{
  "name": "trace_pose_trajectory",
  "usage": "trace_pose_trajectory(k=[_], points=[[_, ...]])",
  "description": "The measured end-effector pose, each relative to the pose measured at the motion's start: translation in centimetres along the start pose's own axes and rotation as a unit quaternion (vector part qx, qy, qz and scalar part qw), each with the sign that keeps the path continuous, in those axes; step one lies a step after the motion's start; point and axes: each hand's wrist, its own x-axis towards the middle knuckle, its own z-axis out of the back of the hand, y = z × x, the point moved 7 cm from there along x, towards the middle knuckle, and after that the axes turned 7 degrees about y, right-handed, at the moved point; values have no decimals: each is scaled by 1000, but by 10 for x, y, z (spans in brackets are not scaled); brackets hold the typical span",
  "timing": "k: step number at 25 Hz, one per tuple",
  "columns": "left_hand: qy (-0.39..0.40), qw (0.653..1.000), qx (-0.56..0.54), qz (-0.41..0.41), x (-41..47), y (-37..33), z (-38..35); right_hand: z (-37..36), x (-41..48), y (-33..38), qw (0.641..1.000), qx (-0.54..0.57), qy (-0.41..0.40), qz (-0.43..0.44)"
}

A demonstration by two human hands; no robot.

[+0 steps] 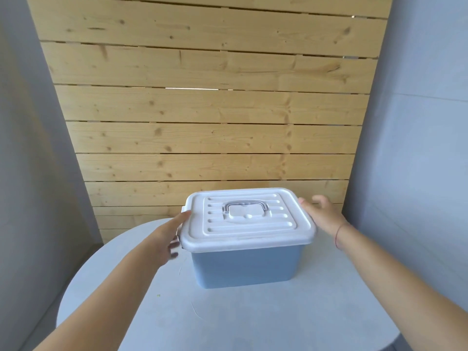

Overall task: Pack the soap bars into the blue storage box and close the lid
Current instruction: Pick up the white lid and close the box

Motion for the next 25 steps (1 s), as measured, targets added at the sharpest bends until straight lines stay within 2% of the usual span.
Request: trace_pose_trajectory(k=[1, 2, 3, 5, 9, 11, 14, 16, 20, 25], points=[[34, 998, -36, 35, 3, 5, -6, -11, 12, -20, 988, 82, 81, -106], [62, 995, -63, 52, 3, 7, -11, -24, 20, -34, 961, 161, 150, -168], [74, 992, -80, 56, 4, 7, -13, -31, 27, -44, 940, 213, 182, -195], [81, 991, -101, 46, 10, 2, -10, -38, 36, -51, 917, 272, 211, -202], [61, 993, -98, 13, 14, -16, -4, -32, 43, -38, 923, 285, 196, -168], [29, 998, -56, -20, 16, -27, -3, -25, 49, -32, 945, 248, 149, -152], [-91, 994, 27, -59, 14, -35, -1, -12, 52, -19, 989, 69, 32, -126], [-138, 983, 98, -78, 8, -39, -8, -11, 49, -13, 992, -6, -5, -123], [-174, 968, 155, -88, 10, -42, -14, -12, 43, -4, 991, -37, -9, -128], [-221, 922, 296, -111, 1, -53, -23, -13, 33, 13, 983, -124, -44, -130]])
